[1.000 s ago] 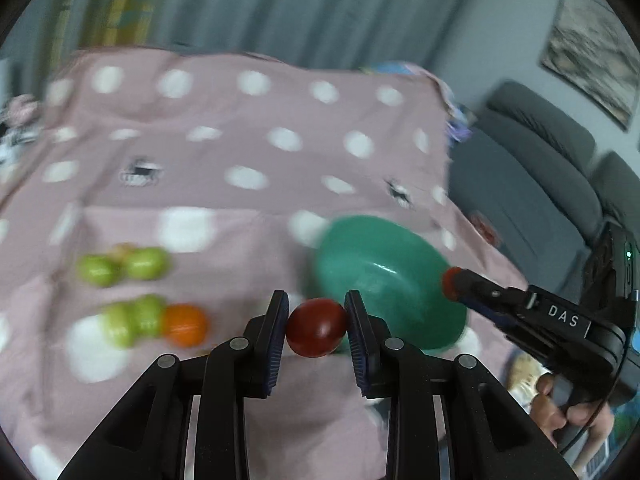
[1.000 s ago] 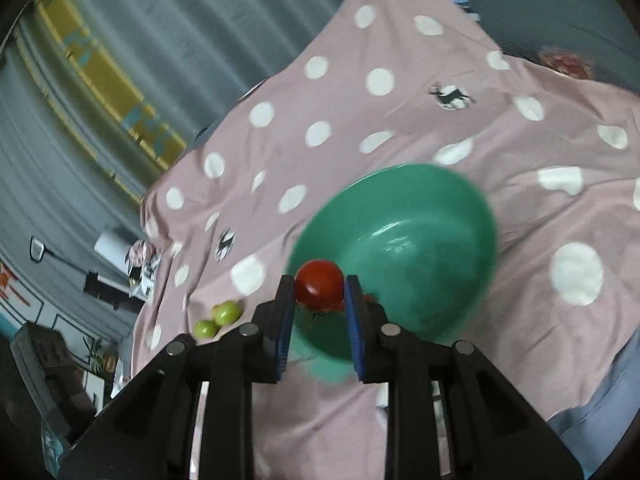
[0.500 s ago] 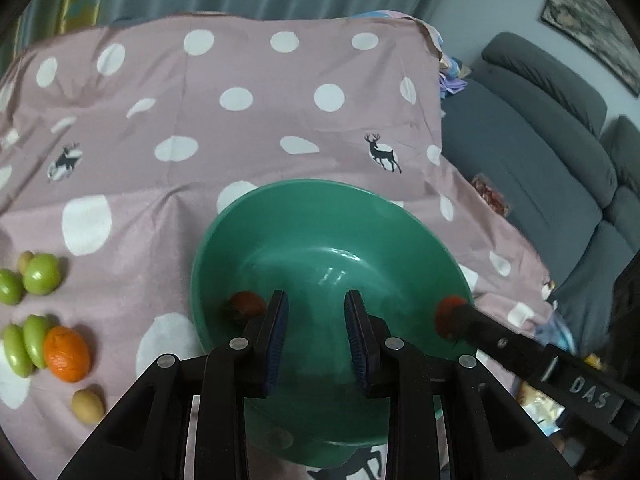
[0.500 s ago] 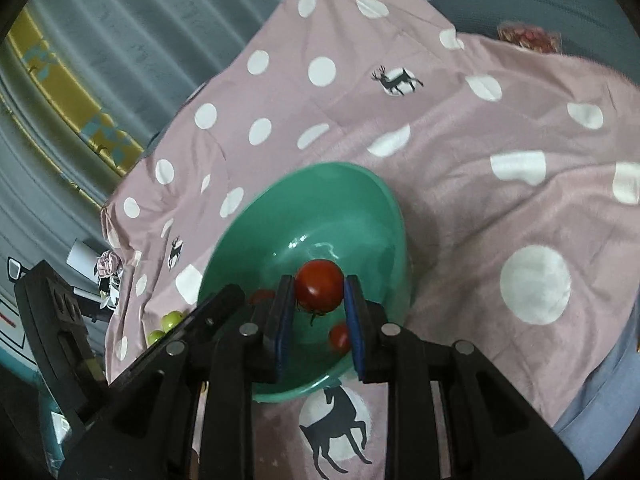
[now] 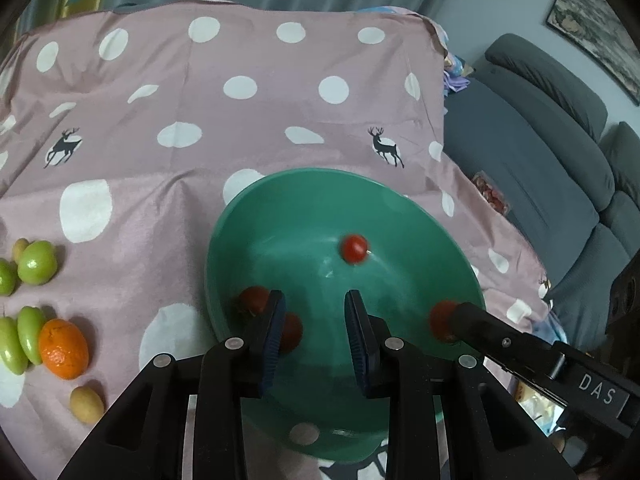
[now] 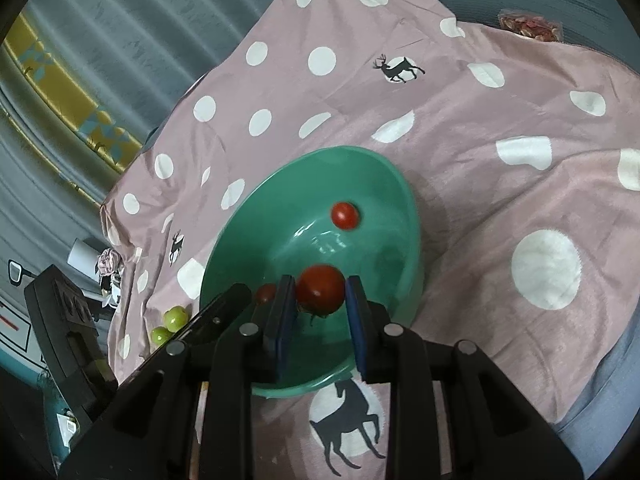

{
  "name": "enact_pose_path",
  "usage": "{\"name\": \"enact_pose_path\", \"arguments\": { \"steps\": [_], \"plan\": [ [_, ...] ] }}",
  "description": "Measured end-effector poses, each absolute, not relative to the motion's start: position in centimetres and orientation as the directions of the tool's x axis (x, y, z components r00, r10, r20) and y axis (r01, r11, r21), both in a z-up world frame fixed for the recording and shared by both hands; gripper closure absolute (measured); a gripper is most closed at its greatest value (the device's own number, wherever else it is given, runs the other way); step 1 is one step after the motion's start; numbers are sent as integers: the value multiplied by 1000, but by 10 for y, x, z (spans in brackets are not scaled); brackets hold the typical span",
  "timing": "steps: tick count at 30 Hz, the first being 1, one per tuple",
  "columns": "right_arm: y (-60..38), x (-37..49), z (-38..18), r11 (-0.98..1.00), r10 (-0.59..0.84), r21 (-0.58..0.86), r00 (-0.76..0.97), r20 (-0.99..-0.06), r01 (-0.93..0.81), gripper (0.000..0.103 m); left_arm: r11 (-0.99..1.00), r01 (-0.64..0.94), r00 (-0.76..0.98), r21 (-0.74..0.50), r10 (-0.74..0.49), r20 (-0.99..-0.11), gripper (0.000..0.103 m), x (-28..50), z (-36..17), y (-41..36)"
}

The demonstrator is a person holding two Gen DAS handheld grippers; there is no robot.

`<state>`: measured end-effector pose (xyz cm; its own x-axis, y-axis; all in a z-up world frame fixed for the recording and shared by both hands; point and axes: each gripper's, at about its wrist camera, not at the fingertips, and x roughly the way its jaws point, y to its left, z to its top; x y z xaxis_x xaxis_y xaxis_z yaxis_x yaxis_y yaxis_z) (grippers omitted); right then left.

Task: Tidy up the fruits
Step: 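Lower both tools into the teal bowl and open them, then move both open tools back to the remaining fruits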

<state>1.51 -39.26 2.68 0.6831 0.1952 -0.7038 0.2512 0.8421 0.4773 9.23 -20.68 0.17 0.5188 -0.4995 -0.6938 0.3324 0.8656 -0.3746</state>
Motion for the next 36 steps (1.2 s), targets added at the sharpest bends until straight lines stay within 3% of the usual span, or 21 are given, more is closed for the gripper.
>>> {"name": "enact_pose_path", "arguments": {
  "steps": [4, 6, 8, 10, 11, 12, 16, 19, 24, 31, 36],
  "plan": [
    [-388, 14, 28, 844, 207, 479, 678, -705, 240, 62, 871, 332, 507, -361, -488, -710, 74, 90, 3, -201],
    [-386, 12, 30, 840, 214, 489, 684, -697, 236, 51, 878, 322, 515, -353, -475, -713, 73, 88, 4, -194],
    [-384, 9, 34, 838, 222, 498, 692, -687, 225, 50, 880, 326, 516, -346, -473, -715, 69, 83, 6, -187],
    [-380, 8, 36, 835, 234, 507, 696, -678, 213, 48, 880, 328, 512, -344, -471, -719, 56, 77, 9, -178],
    [-376, 7, 38, 836, 233, 506, 698, -677, 212, 41, 898, 298, 515, -324, -437, -738, 36, 73, 11, -172],
    [-372, 6, 40, 839, 229, 502, 697, -679, 213, 36, 912, 265, 525, -313, -409, -747, 25, 70, 13, -164],
    [-345, 7, 45, 871, 244, 465, 685, -686, 156, 36, 904, 193, 569, -381, -419, -707, 23, 57, 24, -119],
    [-318, 6, 50, 882, 289, 464, 678, -675, 86, 34, 907, 133, 573, -400, -400, -715, 16, 50, 23, -83],
    [-271, 10, 50, 872, 381, 489, 649, -658, -16, 17, 970, -18, 618, -242, -179, -765, 15, 39, 10, -23],
    [-210, 34, 25, 846, 490, 522, 548, -678, -110, 17, 984, -40, 611, -172, -112, -784, 15, 36, -22, 25],
    [-187, 54, -2, 886, 433, 459, 470, -769, -65, 31, 993, -9, 635, -114, -83, -768, 15, 38, -34, 26]
  ]
}}
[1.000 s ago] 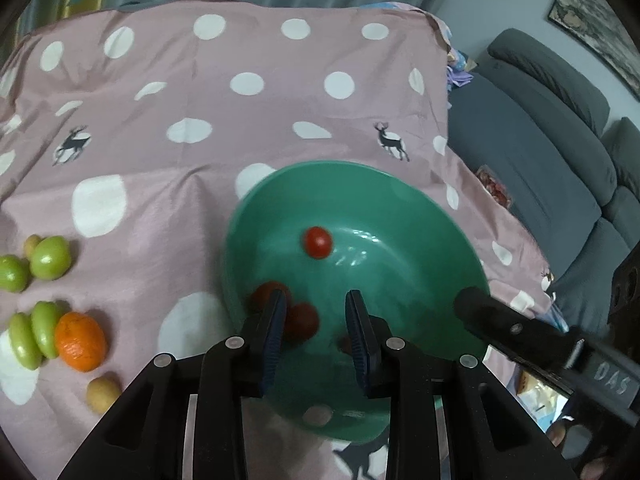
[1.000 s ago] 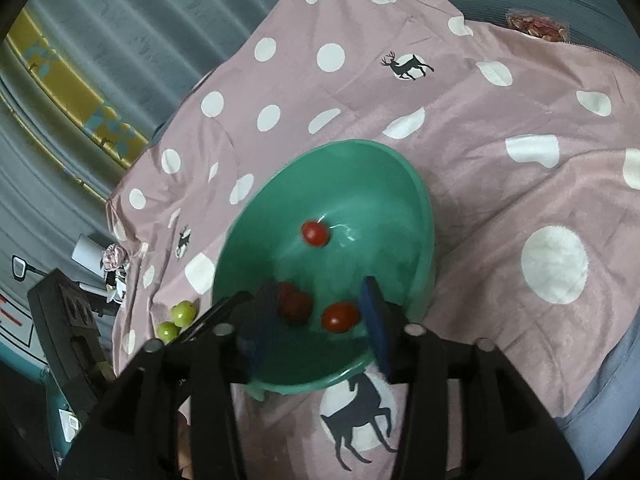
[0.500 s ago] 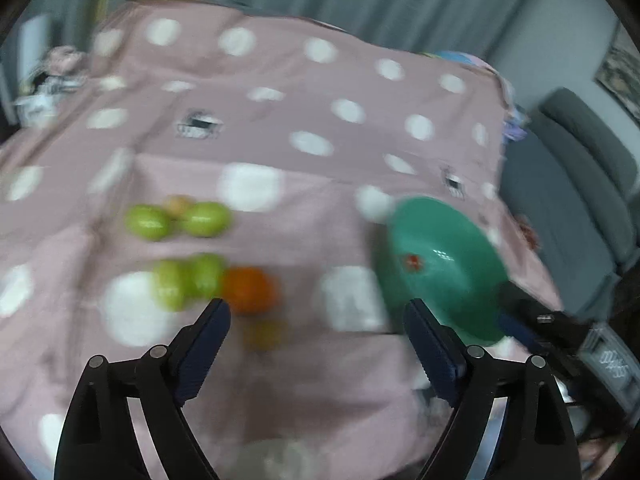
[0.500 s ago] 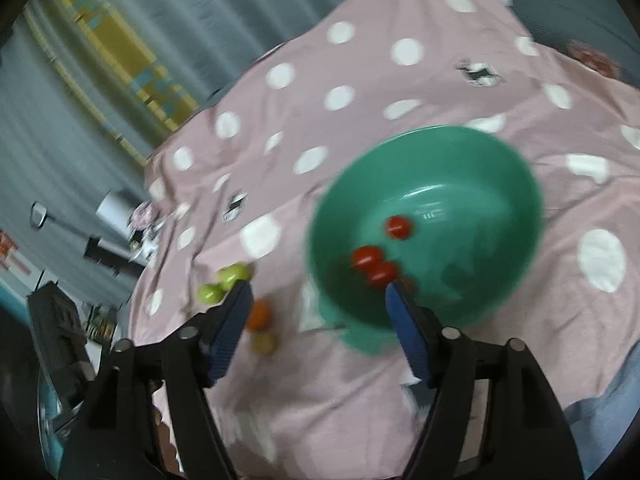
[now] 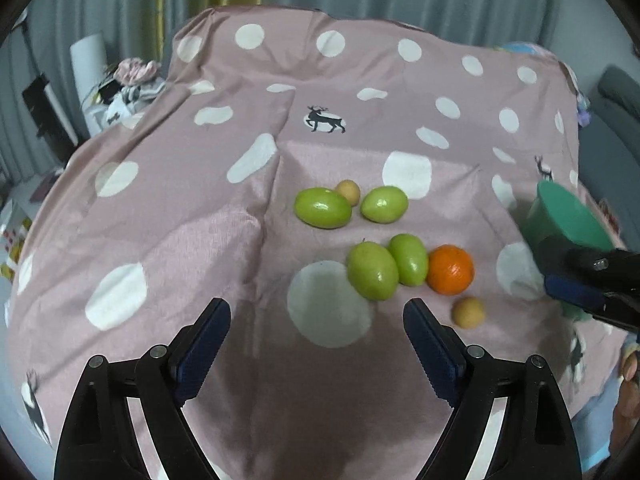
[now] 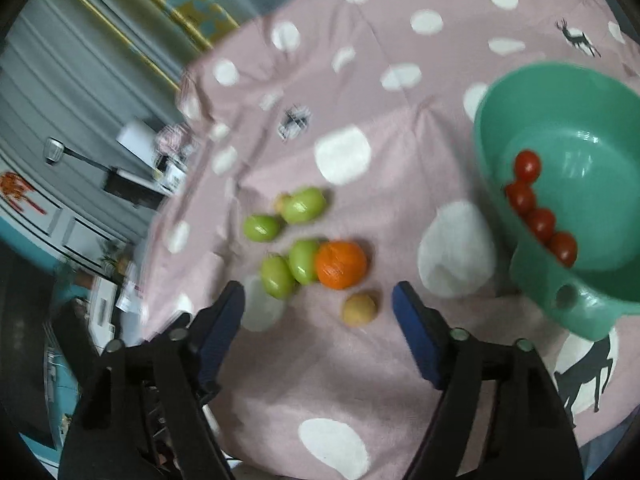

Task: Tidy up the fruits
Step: 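Move both open tools back to the remaining fruits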

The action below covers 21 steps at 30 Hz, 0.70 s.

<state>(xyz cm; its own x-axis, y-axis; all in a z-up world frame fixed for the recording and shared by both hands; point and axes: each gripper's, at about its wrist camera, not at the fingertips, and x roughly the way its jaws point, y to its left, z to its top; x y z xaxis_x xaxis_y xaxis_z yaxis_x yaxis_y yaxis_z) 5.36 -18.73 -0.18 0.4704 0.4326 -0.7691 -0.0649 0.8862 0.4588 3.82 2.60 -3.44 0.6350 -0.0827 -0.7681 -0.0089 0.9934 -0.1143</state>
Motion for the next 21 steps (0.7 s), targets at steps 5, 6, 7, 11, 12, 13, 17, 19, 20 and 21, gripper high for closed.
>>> {"name": "enact_pose_path", "arguments": {
  "steps": [5, 6, 7, 11, 12, 13, 17, 19, 20, 21],
  "plan": [
    [-170, 64, -29, 925, 369, 374, 373, -851, -63, 39, 998, -4, 621, -59, -44, -782, 15, 42, -41, 27],
    [-167, 65, -35, 933, 351, 354, 360, -864, -62, 42, 998, -5, 617, -70, -51, -785, 15, 42, -42, 29],
    [-166, 66, -39, 938, 338, 341, 352, -872, -57, 43, 996, -9, 612, -85, -61, -788, 15, 43, -42, 31],
    [-160, 71, -53, 950, 309, 305, 341, -888, -67, 64, 990, -49, 605, -132, -76, -792, 15, 48, -43, 41],
    [-161, 73, -53, 951, 304, 301, 349, -887, -62, 75, 987, -62, 613, -147, -79, -787, 15, 50, -41, 44],
    [-163, 73, -54, 951, 303, 302, 350, -886, -59, 75, 982, -77, 620, -172, -88, -780, 15, 53, -39, 47],
    [-172, 76, -56, 935, 344, 352, 353, -870, -45, 75, 963, -73, 630, -258, -156, -761, 15, 74, -27, 54],
    [-176, 77, -56, 933, 347, 358, 351, -870, -36, 75, 955, -76, 634, -287, -176, -753, 15, 89, -20, 55],
    [-178, 76, -56, 934, 345, 356, 351, -870, -35, 75, 953, -71, 639, -294, -183, -748, 15, 96, -17, 54],
    [-180, 76, -56, 932, 350, 360, 348, -870, -37, 75, 952, -61, 635, -301, -195, -747, 15, 106, -15, 52]
  ]
}}
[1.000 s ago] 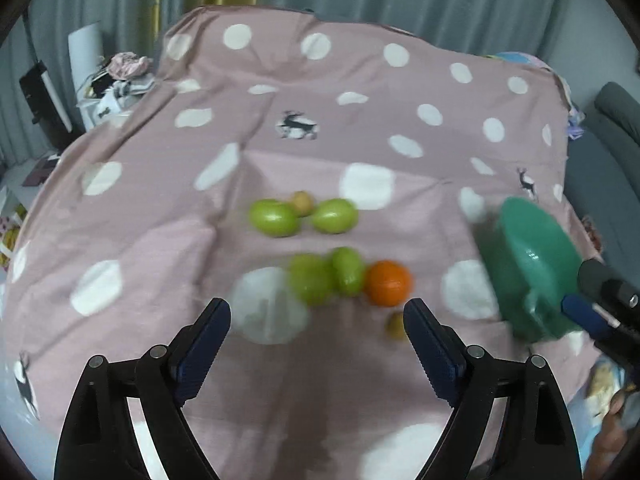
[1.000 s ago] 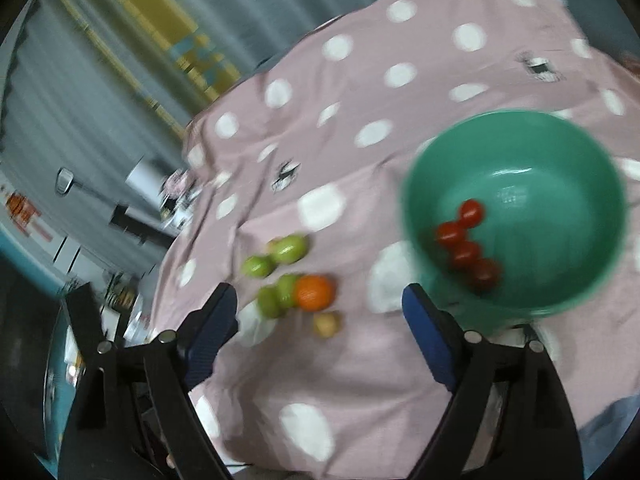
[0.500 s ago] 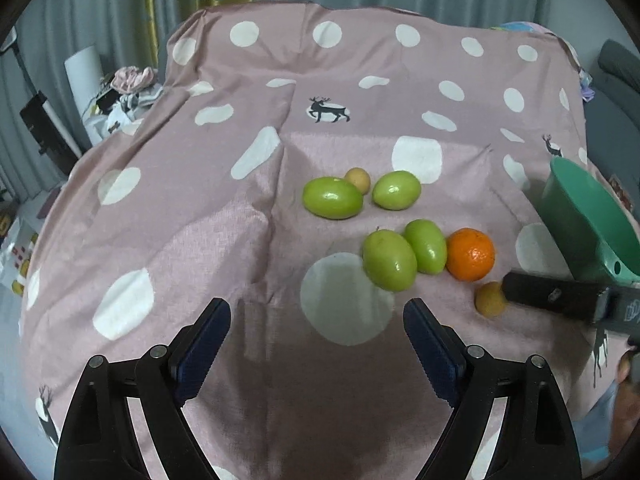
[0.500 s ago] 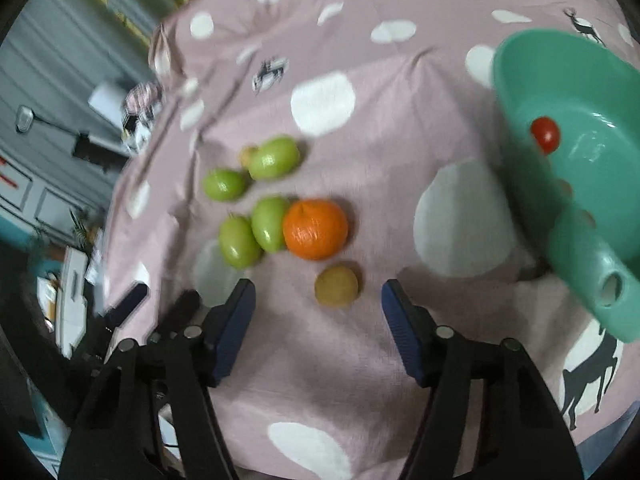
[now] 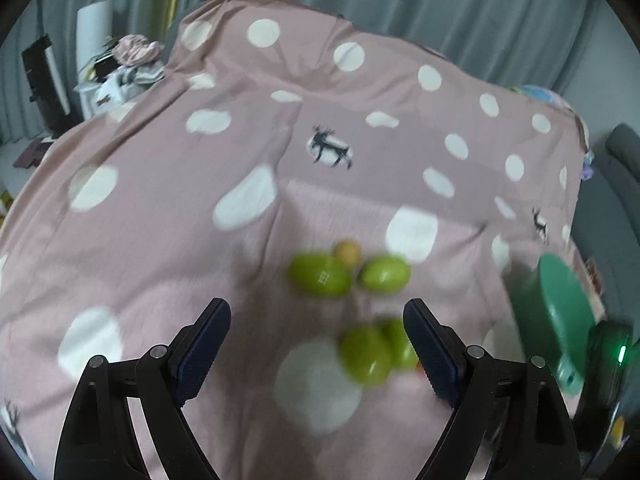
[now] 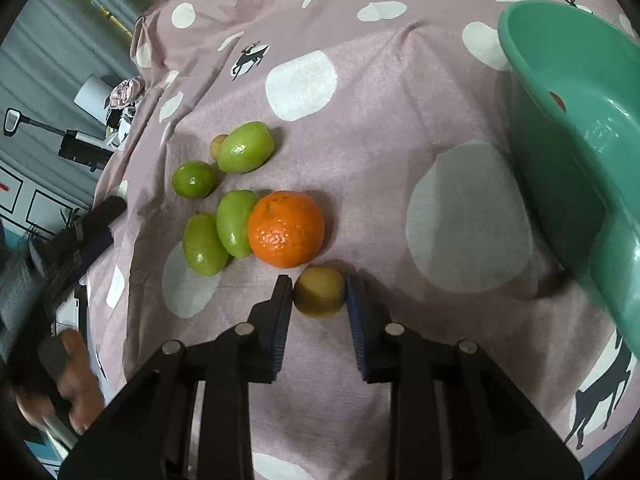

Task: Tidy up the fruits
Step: 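Move both open tools back to the remaining fruits, then close the right tool on a small yellow-brown fruit while the left grasps another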

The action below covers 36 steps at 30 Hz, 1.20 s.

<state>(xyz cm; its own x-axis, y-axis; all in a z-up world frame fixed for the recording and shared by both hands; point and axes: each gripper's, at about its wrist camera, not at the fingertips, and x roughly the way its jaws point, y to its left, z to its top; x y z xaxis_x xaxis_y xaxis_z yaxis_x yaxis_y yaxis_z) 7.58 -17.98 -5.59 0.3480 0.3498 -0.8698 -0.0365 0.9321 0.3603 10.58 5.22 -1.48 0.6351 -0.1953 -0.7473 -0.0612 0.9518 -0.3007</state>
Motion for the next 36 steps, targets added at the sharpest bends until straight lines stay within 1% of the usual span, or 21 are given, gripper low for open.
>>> {"name": "enact_pose_path", "arguments": {
  "steps": [2, 3, 5, 6, 8, 11, 13, 14, 15, 17, 19, 20, 22, 24, 28, 29, 30, 31, 32, 33, 36],
  "plan": [
    [-180, 75, -56, 927, 361, 375, 347, -866, -31, 75, 938, -50, 570, -344, -256, -781, 15, 128, -21, 52],
    [-180, 75, -57, 925, 365, 379, 347, -864, -28, 75, 918, -86, 495, -386, -297, -816, 15, 142, -32, 54],
    [-182, 75, -57, 920, 374, 392, 351, -858, -23, 75, 874, -163, 382, -458, -372, -846, 15, 164, -57, 58],
    [-182, 75, -57, 919, 377, 394, 354, -856, -26, 76, 865, -195, 366, -462, -373, -853, 17, 171, -65, 60],
    [-182, 76, -58, 916, 384, 399, 356, -852, -34, 76, 881, -204, 433, -427, -310, -846, 21, 173, -61, 57],
    [-190, 73, -60, 898, 420, 439, 355, -835, -27, 76, 904, -200, 515, -378, -231, -825, 21, 176, -45, 50],
    [-195, 72, -61, 886, 439, 463, 356, -825, -19, 76, 930, -182, 486, -319, -196, -852, 21, 186, -43, 44],
    [-196, 71, -61, 881, 445, 473, 358, -821, -11, 76, 939, -168, 451, -299, -197, -871, 21, 192, -45, 42],
    [-197, 71, -61, 880, 445, 475, 358, -821, -6, 76, 940, -156, 428, -304, -213, -878, 21, 197, -47, 41],
    [-195, 70, -60, 885, 436, 465, 357, -826, -4, 76, 935, -144, 426, -323, -236, -873, 21, 199, -50, 42],
    [-192, 70, -60, 888, 429, 459, 360, -828, -3, 76, 941, -158, 418, -299, -210, -884, 27, 203, -52, 44],
    [-192, 70, -60, 887, 432, 462, 362, -826, -2, 76, 940, -155, 414, -305, -219, -884, 30, 206, -53, 44],
    [-195, 71, -61, 883, 439, 469, 361, -822, -6, 76, 935, -138, 383, -326, -253, -888, 31, 212, -56, 42],
    [-197, 71, -61, 878, 450, 479, 357, -819, -7, 76, 943, -134, 365, -304, -238, -900, 36, 217, -60, 35],
    [-199, 72, -61, 872, 460, 490, 355, -814, -7, 76, 954, -131, 338, -268, -212, -917, 37, 225, -67, 27],
    [-199, 71, -61, 873, 458, 488, 357, -814, -8, 76, 962, -117, 337, -246, -194, -921, 38, 225, -66, 25],
    [-199, 72, -61, 874, 456, 486, 358, -815, -9, 76, 972, -102, 331, -210, -166, -929, 46, 225, -66, 20],
    [-198, 71, -61, 875, 455, 484, 359, -815, -11, 76, 982, -88, 321, -167, -130, -938, 49, 225, -66, 16],
    [-198, 71, -61, 876, 454, 483, 359, -816, -10, 76, 992, -62, 314, -114, -89, -945, 54, 225, -66, 10],
    [-198, 72, -61, 876, 453, 482, 358, -817, -8, 75, 993, -45, 309, -109, -90, -947, 58, 226, -66, 9],
    [-198, 71, -60, 878, 448, 478, 360, -818, -6, 76, 996, -24, 305, -82, -71, -950, 66, 228, -66, 2]
  ]
}}
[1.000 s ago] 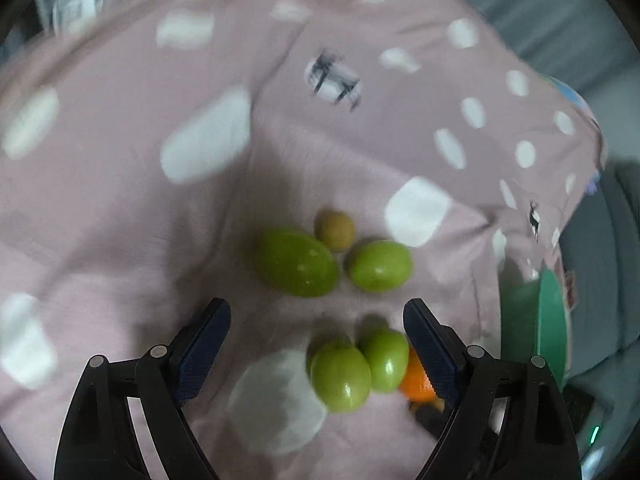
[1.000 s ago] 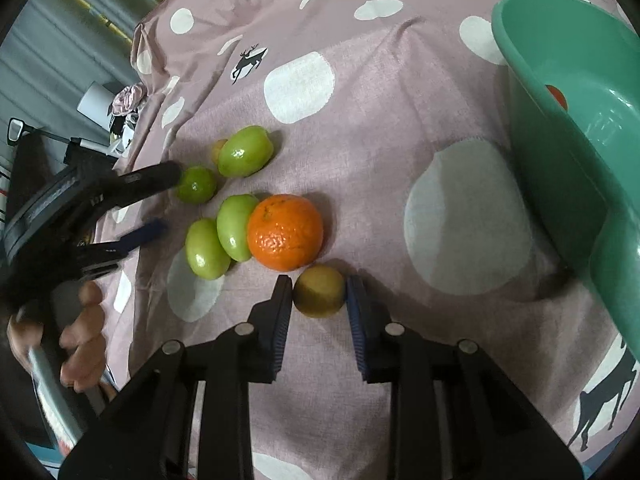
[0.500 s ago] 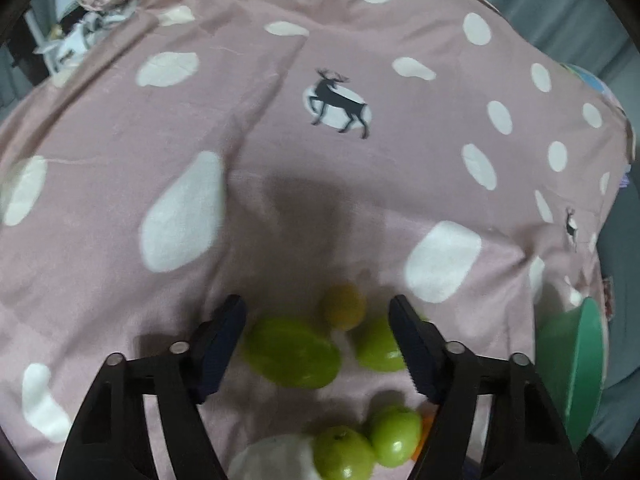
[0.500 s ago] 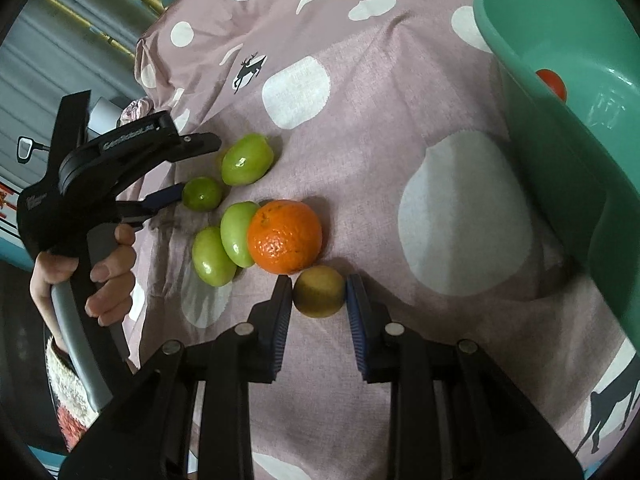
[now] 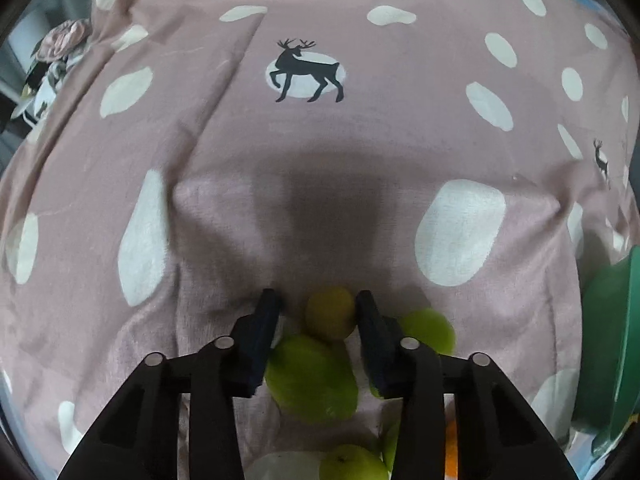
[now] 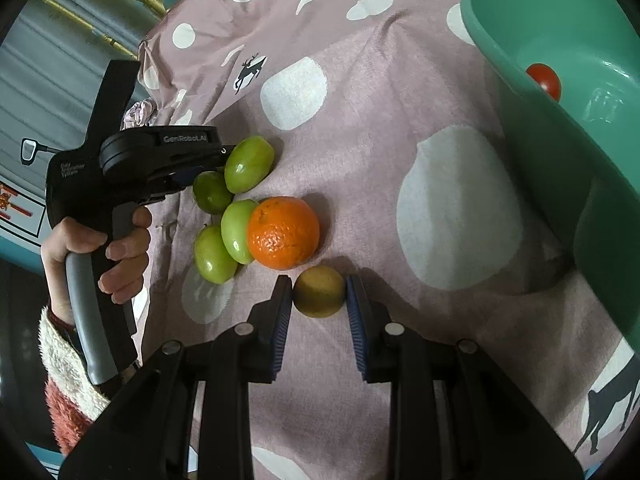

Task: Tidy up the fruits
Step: 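Close the right tool on a small yellow-brown fruit while the left grasps another, then carry both small yellow fruits into the teal bowl and open both tools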

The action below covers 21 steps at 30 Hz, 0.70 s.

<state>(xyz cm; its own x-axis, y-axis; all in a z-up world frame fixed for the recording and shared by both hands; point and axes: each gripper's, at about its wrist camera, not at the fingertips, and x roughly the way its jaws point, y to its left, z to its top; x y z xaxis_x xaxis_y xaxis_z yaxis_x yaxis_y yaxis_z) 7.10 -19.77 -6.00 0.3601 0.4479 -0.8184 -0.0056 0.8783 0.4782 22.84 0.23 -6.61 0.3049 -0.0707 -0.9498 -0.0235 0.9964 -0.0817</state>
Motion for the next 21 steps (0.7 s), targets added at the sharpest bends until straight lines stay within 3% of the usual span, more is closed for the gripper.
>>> {"name": "enact_pose_path", "arguments": {
  "steps": [3, 12, 15, 21],
  "plan": [
    [-198, 70, -60, 880, 443, 476, 361, -821, 2, 76, 998, 14, 313, -61, -62, -948, 78, 230, -65, -8],
    [-205, 67, -56, 889, 411, 457, 391, -823, 28, 75, 989, 81, 376, -121, -143, -915, 78, 216, -46, -8],
    [-211, 65, -52, 864, 450, 503, 411, -793, 25, 75, 993, 94, 403, -71, -103, -909, 78, 204, -31, -9],
    [-221, 53, -19, 825, 499, 565, 494, -712, -19, 75, 984, 162, 469, -72, -141, -872, 78, 162, 5, -18]
  ]
}}
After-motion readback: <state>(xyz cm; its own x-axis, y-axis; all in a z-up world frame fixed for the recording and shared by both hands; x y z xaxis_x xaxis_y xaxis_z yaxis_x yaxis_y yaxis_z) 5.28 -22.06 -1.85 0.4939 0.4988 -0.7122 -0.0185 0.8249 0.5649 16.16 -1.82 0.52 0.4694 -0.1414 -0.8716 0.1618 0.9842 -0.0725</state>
